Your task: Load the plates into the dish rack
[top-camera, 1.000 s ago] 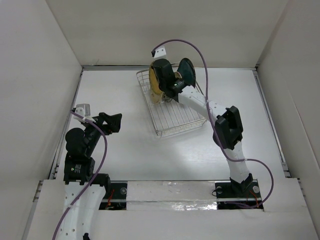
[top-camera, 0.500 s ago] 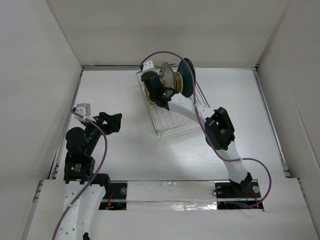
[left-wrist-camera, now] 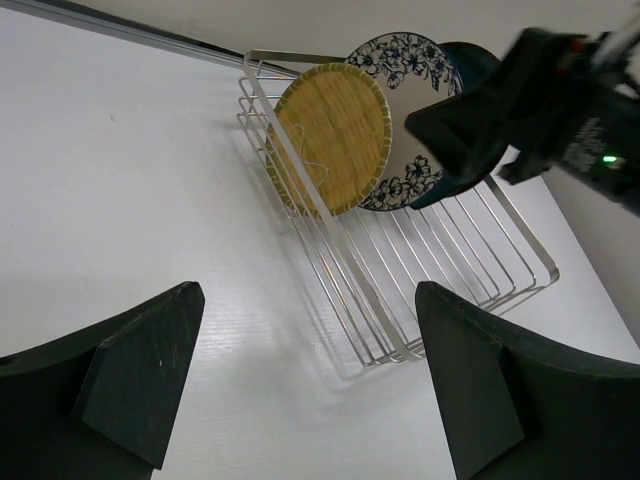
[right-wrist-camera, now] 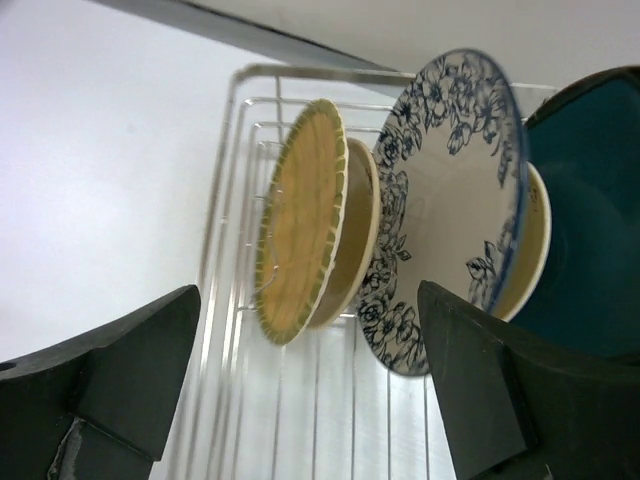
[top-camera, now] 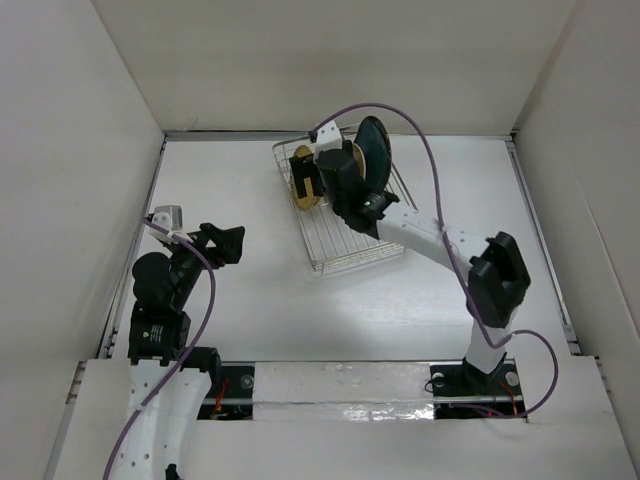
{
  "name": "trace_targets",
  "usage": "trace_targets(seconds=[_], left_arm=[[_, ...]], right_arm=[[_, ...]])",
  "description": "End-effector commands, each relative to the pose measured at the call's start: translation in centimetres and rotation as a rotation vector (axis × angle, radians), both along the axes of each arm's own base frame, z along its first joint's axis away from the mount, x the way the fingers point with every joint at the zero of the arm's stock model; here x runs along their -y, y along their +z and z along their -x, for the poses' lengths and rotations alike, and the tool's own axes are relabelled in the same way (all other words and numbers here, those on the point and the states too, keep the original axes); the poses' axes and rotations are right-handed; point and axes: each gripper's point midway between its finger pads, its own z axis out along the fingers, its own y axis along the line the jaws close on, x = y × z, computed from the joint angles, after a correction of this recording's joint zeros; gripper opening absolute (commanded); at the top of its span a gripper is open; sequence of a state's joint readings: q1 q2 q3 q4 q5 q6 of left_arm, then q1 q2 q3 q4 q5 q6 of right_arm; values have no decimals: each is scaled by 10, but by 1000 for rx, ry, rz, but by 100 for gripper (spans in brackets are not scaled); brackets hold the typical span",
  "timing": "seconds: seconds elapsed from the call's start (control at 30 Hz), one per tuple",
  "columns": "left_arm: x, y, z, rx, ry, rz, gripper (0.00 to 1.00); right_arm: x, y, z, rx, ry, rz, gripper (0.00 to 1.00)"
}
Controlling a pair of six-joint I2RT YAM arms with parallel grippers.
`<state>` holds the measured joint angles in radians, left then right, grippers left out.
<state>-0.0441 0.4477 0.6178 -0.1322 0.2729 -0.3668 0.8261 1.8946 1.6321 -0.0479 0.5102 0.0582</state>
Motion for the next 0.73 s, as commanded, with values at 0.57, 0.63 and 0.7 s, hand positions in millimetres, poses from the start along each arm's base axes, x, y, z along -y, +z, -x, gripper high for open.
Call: trace_targets(seconds=[0.57, 0.63, 0.7], left_arm=[[4, 112, 48, 357, -31, 59, 83], [7, 116, 52, 367, -46, 68, 82], [7, 115, 52, 362, -50, 75, 83]], right_arm=[[100, 149, 145, 257, 71, -645, 92], [110, 153, 152, 263, 67, -658, 92], [113, 153, 155, 261, 68, -654, 92]])
